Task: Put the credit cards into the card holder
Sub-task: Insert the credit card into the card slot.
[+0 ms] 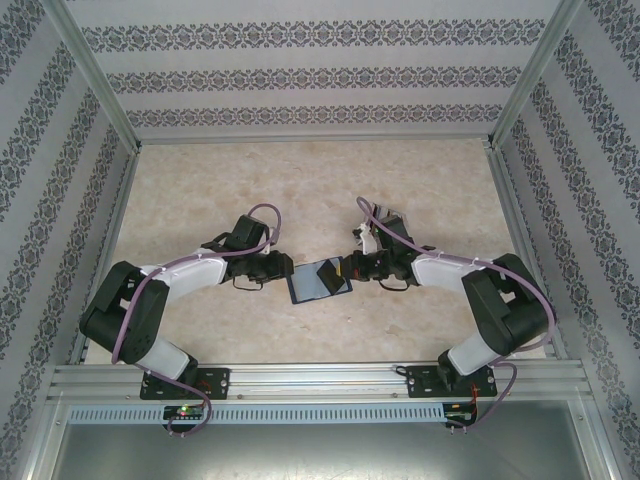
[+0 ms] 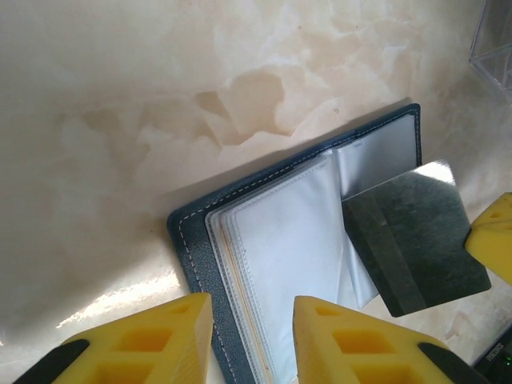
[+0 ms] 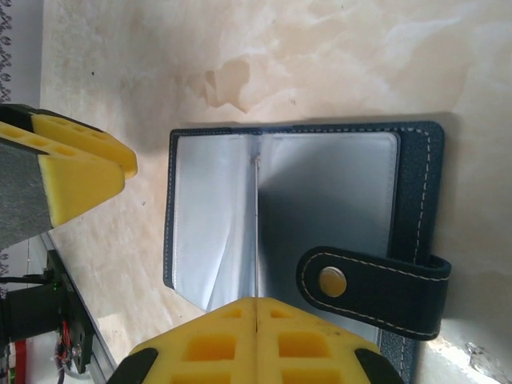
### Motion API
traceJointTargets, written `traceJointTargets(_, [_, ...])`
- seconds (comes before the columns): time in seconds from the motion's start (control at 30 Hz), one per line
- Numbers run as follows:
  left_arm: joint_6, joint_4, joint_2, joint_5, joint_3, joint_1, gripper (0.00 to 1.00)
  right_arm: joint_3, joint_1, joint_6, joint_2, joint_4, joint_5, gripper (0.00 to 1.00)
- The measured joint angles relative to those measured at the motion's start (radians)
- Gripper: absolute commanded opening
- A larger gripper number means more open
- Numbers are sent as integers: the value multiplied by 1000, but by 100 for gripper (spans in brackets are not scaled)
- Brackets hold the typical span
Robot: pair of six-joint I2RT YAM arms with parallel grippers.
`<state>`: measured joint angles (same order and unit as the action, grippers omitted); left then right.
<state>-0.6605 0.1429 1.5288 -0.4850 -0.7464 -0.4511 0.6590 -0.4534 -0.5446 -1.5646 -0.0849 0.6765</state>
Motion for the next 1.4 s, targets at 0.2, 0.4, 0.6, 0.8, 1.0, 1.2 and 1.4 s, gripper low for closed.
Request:
traceJointTargets(0.2, [2,-1,45,-2,1,0,31,-9,0,-4,-3,-35,32,0])
traceJointTargets(0.4, [2,-4,93,-5,1,1,26,-37,0,-24,-16,-91,64,0])
traceJointTargets(0.6, [2,-3,98,4,1,2,20,-47,8,-37,-43,-146,89,0])
traceJointTargets(0.8, [2,5,100,19,-1,2,16,-63,9,-56,-62,-208,104,0])
traceJointTargets(1.0, [4,23,109,23,-14,2,15,-85,9,-80,-103,-273,122,0])
traceJointTargets(1.2, [21,38,112,27,-23,2,14,-103,19,-105,-138,-332,135,0])
traceJointTargets(1.4, [55,56,114,37,-32,2,13,-104,24,-129,-168,-382,150,0])
